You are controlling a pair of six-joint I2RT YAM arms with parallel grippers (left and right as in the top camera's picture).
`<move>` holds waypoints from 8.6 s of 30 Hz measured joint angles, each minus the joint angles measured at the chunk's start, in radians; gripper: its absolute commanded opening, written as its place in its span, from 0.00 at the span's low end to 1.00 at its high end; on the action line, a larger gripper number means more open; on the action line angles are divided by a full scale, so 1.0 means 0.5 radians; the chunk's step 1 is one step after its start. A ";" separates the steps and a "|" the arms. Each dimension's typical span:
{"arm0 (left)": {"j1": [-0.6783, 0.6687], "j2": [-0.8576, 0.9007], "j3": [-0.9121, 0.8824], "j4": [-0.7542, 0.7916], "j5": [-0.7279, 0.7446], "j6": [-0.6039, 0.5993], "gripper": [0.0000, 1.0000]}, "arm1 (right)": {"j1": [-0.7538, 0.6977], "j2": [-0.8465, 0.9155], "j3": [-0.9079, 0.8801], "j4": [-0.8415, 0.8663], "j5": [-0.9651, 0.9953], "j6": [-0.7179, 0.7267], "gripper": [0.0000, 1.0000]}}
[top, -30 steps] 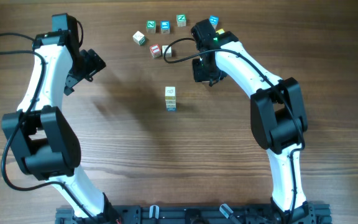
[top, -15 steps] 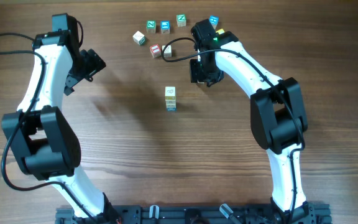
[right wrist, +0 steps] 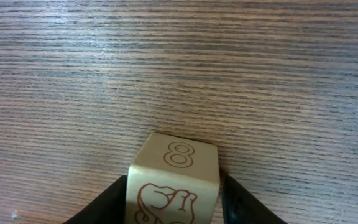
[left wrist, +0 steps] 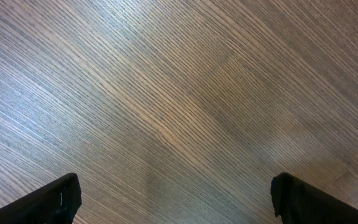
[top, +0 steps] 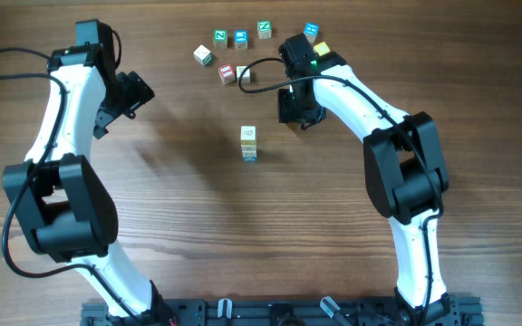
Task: Form a tower
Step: 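Close the right gripper on the cream 8 block, then lift the 8 block and carry it over the tower, then lower the 8 block onto the X block on the tower, then open the right gripper and lift it away from the tower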
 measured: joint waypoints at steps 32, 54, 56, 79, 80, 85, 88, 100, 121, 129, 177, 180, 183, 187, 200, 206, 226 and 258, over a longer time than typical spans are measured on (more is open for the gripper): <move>0.000 0.000 0.000 0.000 0.001 0.000 1.00 | 0.000 0.000 0.014 0.021 0.001 0.060 0.52; 0.000 0.000 0.000 0.000 0.000 0.000 1.00 | 0.000 -0.047 0.023 -0.001 0.024 0.164 0.30; 0.000 0.000 0.000 0.000 0.000 0.000 1.00 | 0.000 -0.050 0.023 -0.017 0.040 0.164 0.29; 0.000 0.000 0.000 0.000 0.000 0.000 1.00 | 0.398 -0.950 0.057 -0.298 0.093 0.388 0.18; 0.000 0.000 0.000 -0.001 0.000 0.000 1.00 | 0.433 -0.946 0.057 -0.298 0.117 0.417 0.18; 0.000 0.000 0.000 -0.001 0.000 0.000 1.00 | 0.568 -0.905 0.057 -0.298 0.214 0.494 0.18; 0.000 0.000 0.000 0.000 0.000 0.000 1.00 | 0.611 -0.853 0.057 -0.298 0.238 0.526 0.18; 0.000 0.000 0.000 0.000 0.000 0.000 1.00 | 0.697 -0.627 0.057 -0.342 0.316 0.607 0.18; 0.000 0.000 0.000 0.000 0.001 0.000 1.00 | 0.697 -0.613 0.057 -0.373 0.369 0.645 0.24; 0.000 0.000 0.000 0.000 0.000 0.000 1.00 | 0.700 -0.613 0.057 -0.370 0.369 0.652 0.28; 0.000 0.000 0.000 0.000 0.000 0.000 1.00 | 0.702 -0.613 0.043 -0.327 0.376 0.681 0.54; 0.000 0.000 0.000 0.000 0.001 0.000 1.00 | 0.702 -0.613 -0.017 -0.310 0.375 0.686 0.47; 0.000 0.000 0.000 0.000 0.000 0.000 1.00 | 0.702 -0.613 -0.028 -0.267 0.376 0.688 0.44; 0.000 0.000 0.000 0.000 0.000 0.000 1.00 | 0.702 -0.613 -0.028 -0.257 0.376 0.689 0.42; 0.000 0.000 0.000 0.000 0.000 0.000 1.00 | 0.702 -0.613 -0.028 -0.232 0.383 0.689 0.37; 0.000 0.000 0.000 0.000 0.000 0.000 1.00 | 0.702 -0.613 -0.028 -0.227 0.382 0.692 0.58; 0.000 0.000 0.000 0.000 0.000 0.000 1.00 | 0.208 -0.613 -0.028 -0.123 0.384 0.638 1.00; 0.000 0.000 0.000 0.000 0.000 0.000 1.00 | 0.024 -0.613 -0.028 -0.117 0.384 0.455 1.00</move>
